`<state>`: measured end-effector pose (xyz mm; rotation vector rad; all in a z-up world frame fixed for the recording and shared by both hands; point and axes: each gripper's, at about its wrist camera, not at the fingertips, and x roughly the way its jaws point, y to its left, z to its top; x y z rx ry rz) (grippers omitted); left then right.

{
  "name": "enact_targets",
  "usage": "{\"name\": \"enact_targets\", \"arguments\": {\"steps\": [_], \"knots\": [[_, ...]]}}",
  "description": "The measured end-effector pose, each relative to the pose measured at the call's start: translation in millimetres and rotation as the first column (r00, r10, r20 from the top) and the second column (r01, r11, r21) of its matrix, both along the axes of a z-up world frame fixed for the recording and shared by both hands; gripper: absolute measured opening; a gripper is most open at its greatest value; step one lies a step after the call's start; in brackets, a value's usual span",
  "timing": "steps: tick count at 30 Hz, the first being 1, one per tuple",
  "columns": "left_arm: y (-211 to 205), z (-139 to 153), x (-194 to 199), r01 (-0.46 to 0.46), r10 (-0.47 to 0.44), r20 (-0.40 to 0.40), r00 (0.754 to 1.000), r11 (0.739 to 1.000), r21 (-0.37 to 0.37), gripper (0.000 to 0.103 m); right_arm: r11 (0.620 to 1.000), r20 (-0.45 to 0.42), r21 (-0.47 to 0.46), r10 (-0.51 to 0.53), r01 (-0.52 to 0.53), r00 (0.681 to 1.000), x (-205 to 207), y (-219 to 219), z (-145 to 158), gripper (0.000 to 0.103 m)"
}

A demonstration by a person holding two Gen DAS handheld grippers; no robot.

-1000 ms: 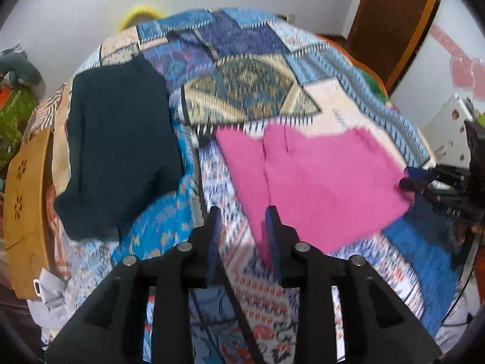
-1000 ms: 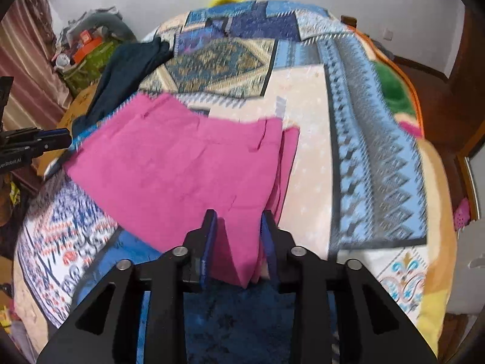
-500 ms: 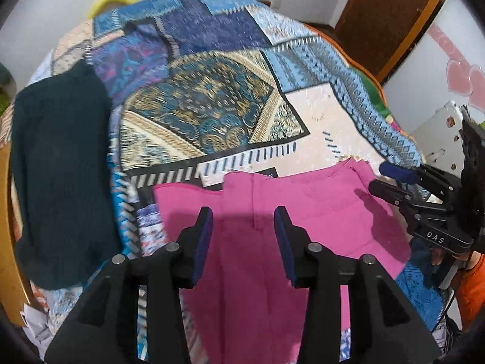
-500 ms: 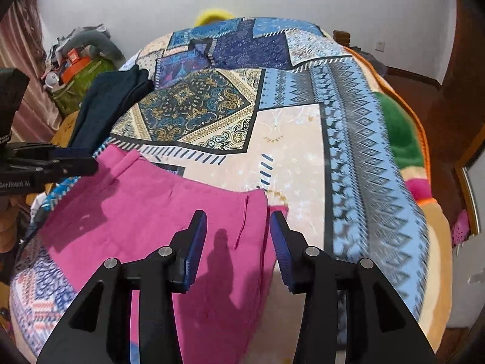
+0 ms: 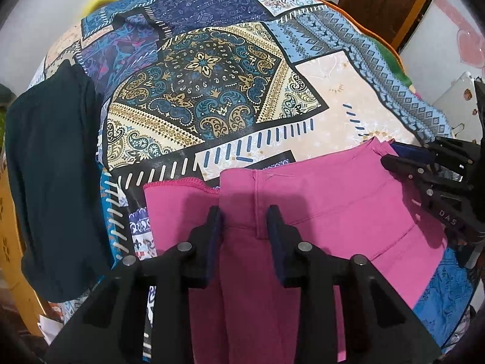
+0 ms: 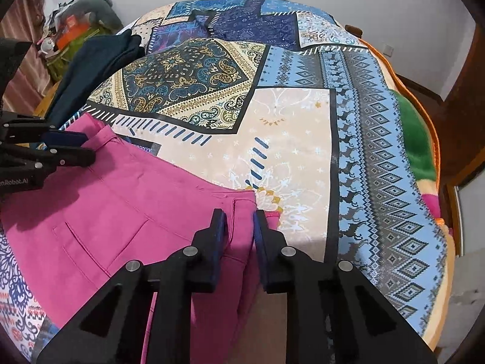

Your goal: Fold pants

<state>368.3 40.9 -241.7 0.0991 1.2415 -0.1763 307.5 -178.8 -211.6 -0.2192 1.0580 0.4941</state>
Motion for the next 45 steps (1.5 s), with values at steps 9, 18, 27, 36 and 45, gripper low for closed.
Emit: {"name": "enact_targets", "arguments": {"steps": [9,18,27,36,45], "knots": [[31,42,-28,-0.053,0.054,0.100,0.994,0.999,-0.011,0.053,0.998,0.044,0.055,-0.035,0.032,0.998,-22,-14,27,0.039],[58,25,-49,-0.114,0.113,-0.015,0.993,0.984,-0.138,0.063,0.992,-0.050,0.101,-0.074,0.078,0.996,-44,-29,11,0.056],[46,3,-39,-0.117,0.099,-0.092,0.991,0.967,-0.226,0.063,0.985,-0.097,0.153,-0.066,0.080,0.993,-36,-25,-2,0.056],[39,0,-37,-0.087,0.072,-0.071,0.995,0.963,-0.255,0.031,0.977,-0.135,0.173,-0.099,0.122,0.986,-22,-21,-11,0.026],[42,32,-45,-0.068,0.081,0.065,0.995,0.981,-0.183,0.013,0.982,-0.042,0.176,-0.067,0.074,0.997,-28,-13,21,0.011]]}}
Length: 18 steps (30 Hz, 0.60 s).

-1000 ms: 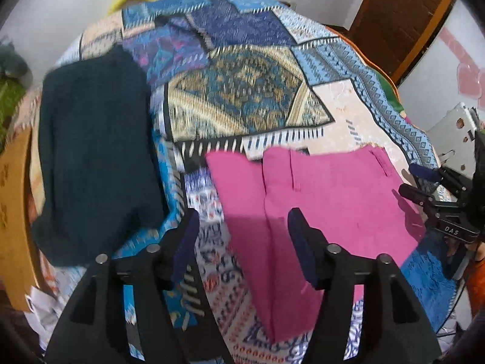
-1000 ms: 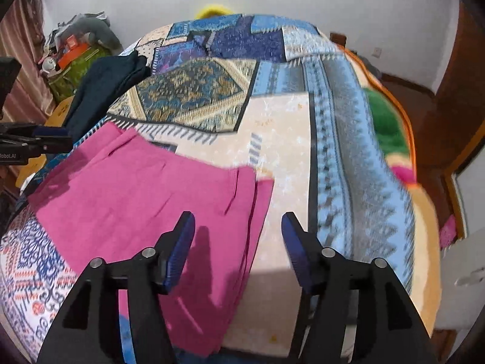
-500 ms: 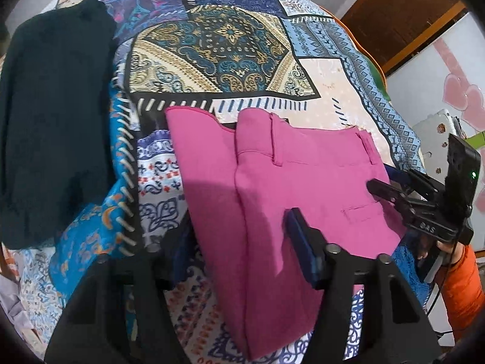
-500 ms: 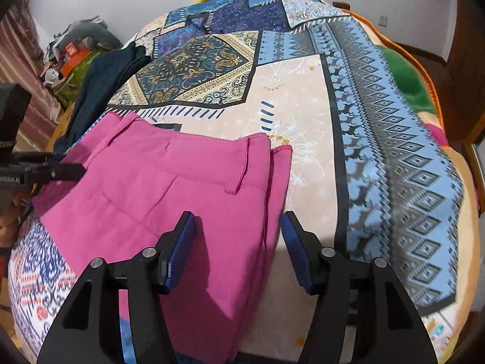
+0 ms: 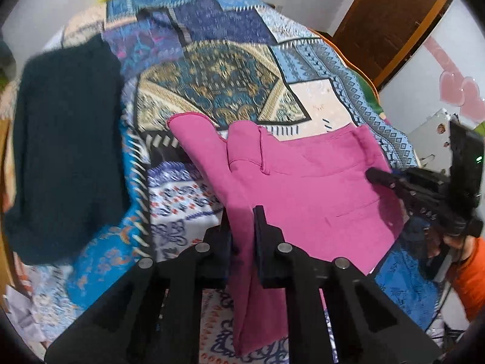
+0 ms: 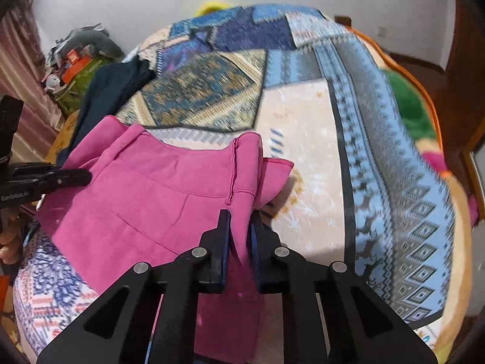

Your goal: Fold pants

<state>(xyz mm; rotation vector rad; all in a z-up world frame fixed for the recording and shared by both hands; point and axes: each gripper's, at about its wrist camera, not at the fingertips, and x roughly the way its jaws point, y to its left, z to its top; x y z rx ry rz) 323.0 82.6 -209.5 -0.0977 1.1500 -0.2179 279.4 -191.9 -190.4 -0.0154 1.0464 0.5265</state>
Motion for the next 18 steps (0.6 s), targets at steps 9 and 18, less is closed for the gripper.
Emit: {"name": "enact_targets", "arguments": {"steps": [9,18], "knots": [[47,65,-13,-0.103,0.100,0.163,0.982,0.995,0.012,0.012,0.997,0.154,0.054,0.047,-0.056,0.987,6,36,70,0.011],[121,121,-21,-0.239,0.217,0.296,0.930,0.970,0.038,0.012,0.986,0.279,0.084,0.114,-0.142,0.954,21,111,120,0.011]]}}
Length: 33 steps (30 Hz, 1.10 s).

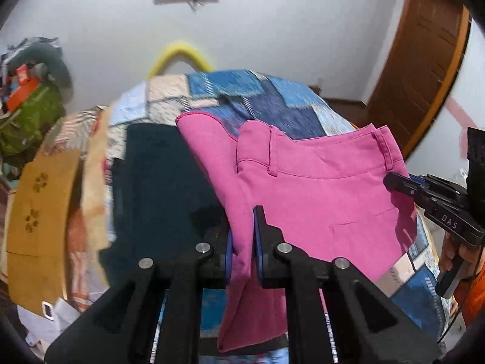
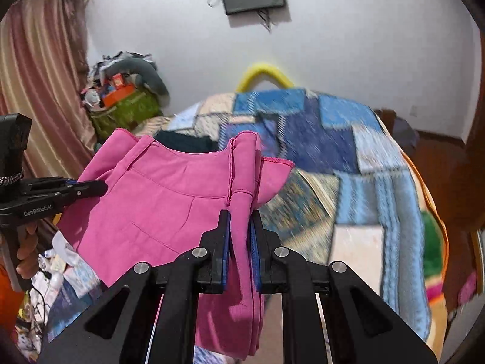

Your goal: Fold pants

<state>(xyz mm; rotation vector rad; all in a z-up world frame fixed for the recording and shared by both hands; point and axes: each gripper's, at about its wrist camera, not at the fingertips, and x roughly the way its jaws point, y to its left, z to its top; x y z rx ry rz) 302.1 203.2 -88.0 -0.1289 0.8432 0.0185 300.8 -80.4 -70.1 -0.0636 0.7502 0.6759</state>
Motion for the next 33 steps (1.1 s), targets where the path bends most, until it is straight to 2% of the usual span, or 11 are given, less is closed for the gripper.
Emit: {"name": "enact_targets", "arguments": {"steps": [5,10,14,18,26,28,30,31,33], "knots": [[42,7,-4,-0.078,0.078,0.027,0.997,0.997,0.014,0.012,0.999,0.027,0.005,0.042,-0.042,0.999,8,44,4,0.011],[82,-6,1,-0.144,0.144,0.017,0.989,0.988,0.047,0.012,0.997,0.022,-0.006,0.075,-0.075,0.997,18,91,-7,0.011],[113,-34,11,-0.190,0.193,-0.033,0.981,0.980,0.063,0.012,0.996,-0.011,-0.020,0.092,-0.092,0.996,27,124,-23,0.011],[134,-66,20,-0.217,0.221,-0.080,0.972,0.975,0.058,0.012,0.992,-0.048,-0.066,0.103,-0.106,0.994,34,155,-51,0.011],[154,-137,33,-0.219,0.222,-0.191,0.956,0.975,0.038,0.013,0.983,-0.130,-0.139,0.099,-0.117,0.987,44,175,-103,0.011],[158,-146,32,-0.224,0.223,-0.201,0.954,0.974,0.017,0.016,0.982,-0.133,-0.148,0.094,-0.114,0.987,44,175,-108,0.013],[163,-148,30,-0.242,0.240,-0.198,0.950,0.970,0.012,0.025,0.981,-0.136,-0.158,0.089,-0.110,0.987,43,175,-110,0.017],[164,-149,28,-0.257,0.254,-0.195,0.947,0.966,0.011,0.027,0.980,-0.138,-0.166,0.084,-0.107,0.987,42,175,-110,0.022],[167,-148,24,-0.283,0.282,-0.199,0.939,0.959,0.022,0.035,0.977,-0.134,-0.186,0.077,-0.101,0.988,40,176,-109,0.023]]}}
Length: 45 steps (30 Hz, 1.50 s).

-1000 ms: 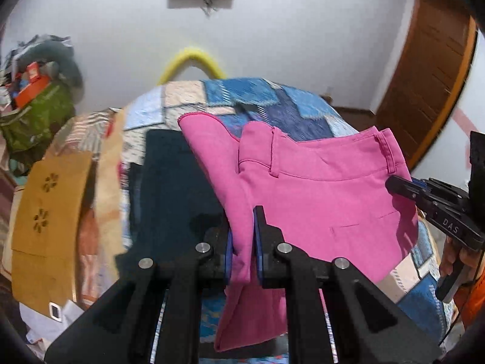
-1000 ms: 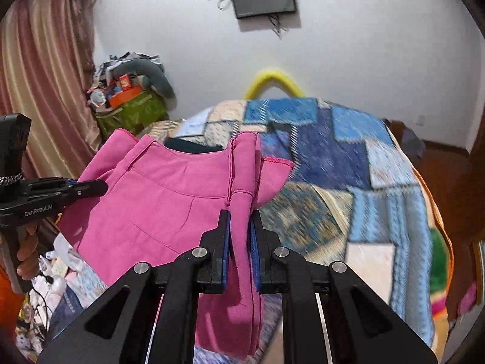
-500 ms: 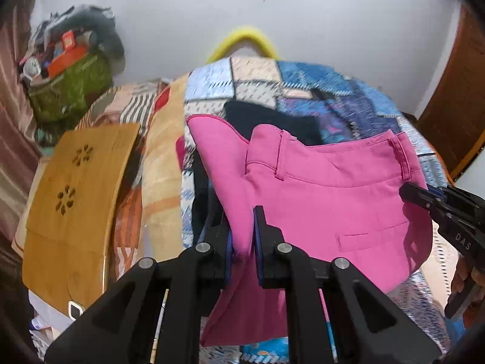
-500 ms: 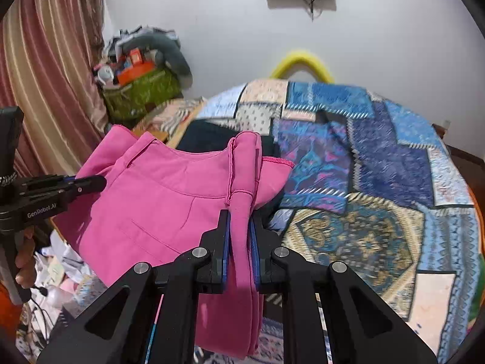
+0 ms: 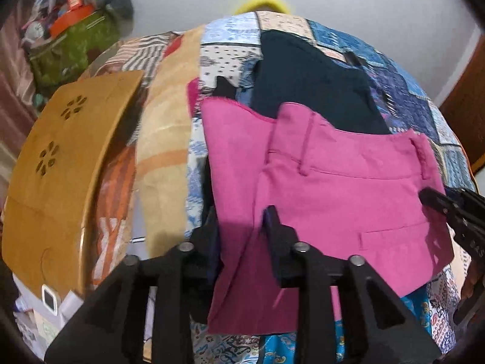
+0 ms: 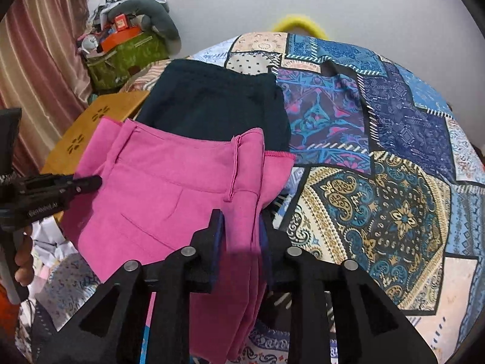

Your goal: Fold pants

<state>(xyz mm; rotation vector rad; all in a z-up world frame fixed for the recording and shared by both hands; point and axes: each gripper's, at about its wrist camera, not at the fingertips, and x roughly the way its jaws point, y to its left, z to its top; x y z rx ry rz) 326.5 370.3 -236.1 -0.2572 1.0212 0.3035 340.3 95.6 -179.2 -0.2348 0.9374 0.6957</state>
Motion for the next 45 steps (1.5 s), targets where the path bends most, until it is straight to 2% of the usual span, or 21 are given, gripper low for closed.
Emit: {"name": "enact_targets", "arguments": {"steps": [2,4,7,10,14,18,21,23,26,29,33,35,38,39,45], "knots": [[-1,4,-5,-0.011,0.011,-0.016,1.000,1.000,0.017,0.039,1.000,0.011,-0.022,-0.003,0.003,1.000,-3,0,2,0.034],[-4,10,-10,-0.009,0.010,-0.023,1.000,0.999,0.041,0.041,0.999,0.019,-0.038,-0.013,0.013,1.000,-8,-3,8,0.039],[-13,31,-25,0.001,0.000,-0.008,1.000,0.996,0.091,0.047,1.000,0.039,-0.015,-0.014,0.015,0.999,-16,-11,20,0.040],[-24,64,-47,0.010,-0.016,0.058,0.998,0.995,0.104,0.049,1.000,0.074,0.019,-0.005,0.003,0.997,-34,-21,43,0.040],[-46,120,-85,0.014,-0.039,0.165,0.986,0.989,0.151,0.049,0.998,0.175,0.063,0.018,-0.029,0.984,-68,-35,85,0.040],[-82,179,-132,0.026,-0.090,0.294,0.952,0.976,0.215,0.050,0.986,0.280,0.152,0.021,-0.066,0.960,-105,-54,135,0.040],[-109,216,-168,0.037,-0.131,0.379,0.916,0.968,0.247,0.050,0.969,0.352,0.225,0.016,-0.101,0.936,-137,-71,171,0.040],[-127,236,-192,0.031,-0.151,0.431,0.890,0.962,0.273,0.050,0.955,0.397,0.267,0.014,-0.131,0.918,-159,-81,191,0.040],[-153,263,-233,0.015,-0.172,0.522,0.836,0.957,0.290,0.053,0.931,0.464,0.320,0.008,-0.176,0.886,-196,-95,215,0.040],[-172,277,-267,-0.006,-0.177,0.584,0.792,0.955,0.297,0.055,0.907,0.511,0.364,-0.002,-0.214,0.860,-232,-108,231,0.040],[-190,284,-302,-0.037,-0.174,0.636,0.752,0.952,0.305,0.062,0.886,0.550,0.401,-0.029,-0.234,0.834,-268,-122,238,0.043],[-198,286,-317,-0.049,-0.178,0.655,0.734,0.949,0.312,0.067,0.882,0.564,0.413,-0.051,-0.229,0.824,-278,-125,238,0.058],[-205,286,-331,-0.080,-0.167,0.677,0.717,0.945,0.317,0.083,0.881,0.578,0.426,-0.091,-0.205,0.811,-287,-129,237,0.074],[-205,286,-334,-0.079,-0.166,0.681,0.713,0.947,0.313,0.087,0.882,0.579,0.427,-0.099,-0.197,0.810,-289,-129,236,0.076],[-207,284,-343,-0.096,-0.144,0.687,0.712,0.950,0.298,0.099,0.899,0.584,0.409,-0.127,-0.155,0.802,-293,-127,234,0.095]]}}
